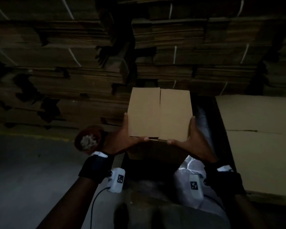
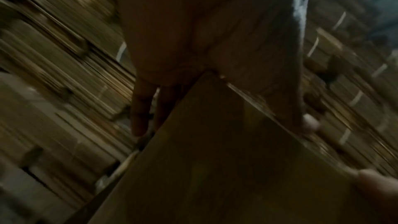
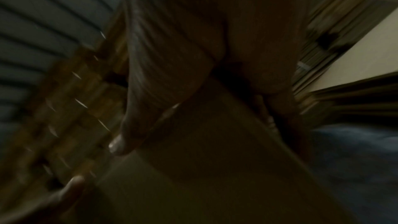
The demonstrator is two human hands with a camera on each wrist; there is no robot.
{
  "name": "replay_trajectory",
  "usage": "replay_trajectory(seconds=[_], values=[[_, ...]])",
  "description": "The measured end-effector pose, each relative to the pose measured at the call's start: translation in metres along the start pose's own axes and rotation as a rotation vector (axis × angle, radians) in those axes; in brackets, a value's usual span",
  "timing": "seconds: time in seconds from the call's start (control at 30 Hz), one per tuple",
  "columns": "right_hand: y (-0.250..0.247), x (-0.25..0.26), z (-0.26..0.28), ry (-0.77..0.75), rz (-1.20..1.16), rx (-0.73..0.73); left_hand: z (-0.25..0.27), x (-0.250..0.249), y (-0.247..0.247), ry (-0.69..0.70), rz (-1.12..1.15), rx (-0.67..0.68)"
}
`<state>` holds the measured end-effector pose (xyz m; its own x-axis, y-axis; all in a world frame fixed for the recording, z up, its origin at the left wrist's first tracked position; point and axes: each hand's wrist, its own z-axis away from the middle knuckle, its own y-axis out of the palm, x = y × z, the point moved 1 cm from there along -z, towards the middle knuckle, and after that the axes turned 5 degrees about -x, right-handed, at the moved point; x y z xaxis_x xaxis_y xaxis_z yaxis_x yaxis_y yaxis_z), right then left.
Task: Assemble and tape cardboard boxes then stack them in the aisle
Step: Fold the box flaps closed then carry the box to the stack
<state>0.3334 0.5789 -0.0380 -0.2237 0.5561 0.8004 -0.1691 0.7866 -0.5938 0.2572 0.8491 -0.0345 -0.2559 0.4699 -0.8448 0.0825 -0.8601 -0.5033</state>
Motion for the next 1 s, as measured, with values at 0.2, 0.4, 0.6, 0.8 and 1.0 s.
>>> replay_trajectory(seconds=[0.2, 0.4, 0.6, 0.8, 1.0], values=[[0.007, 0.009, -0.004, 0.010, 0.058, -0.059, -0.028, 0.024, 0.000, 0.049, 0.008, -0.027], [0.011, 0.004, 0.003, 0.001, -0.037, -0.152, -0.022, 0.018, -0.004, 0.054, 0.037, -0.104], [0.000, -0.026, 0.011, 0.357, -0.284, -0.657, 0.003, -0.006, -0.001, -0.045, 0.207, -0.537], [-0.015, -0.025, 0.022, 0.297, -0.018, -0.971, -0.007, 0.028, -0.015, -0.025, 0.254, -0.976], [-0.026, -0.024, -0.015, 0.144, 0.495, -0.298, -0.010, 0.036, -0.022, -0.016, -0.506, -0.932]])
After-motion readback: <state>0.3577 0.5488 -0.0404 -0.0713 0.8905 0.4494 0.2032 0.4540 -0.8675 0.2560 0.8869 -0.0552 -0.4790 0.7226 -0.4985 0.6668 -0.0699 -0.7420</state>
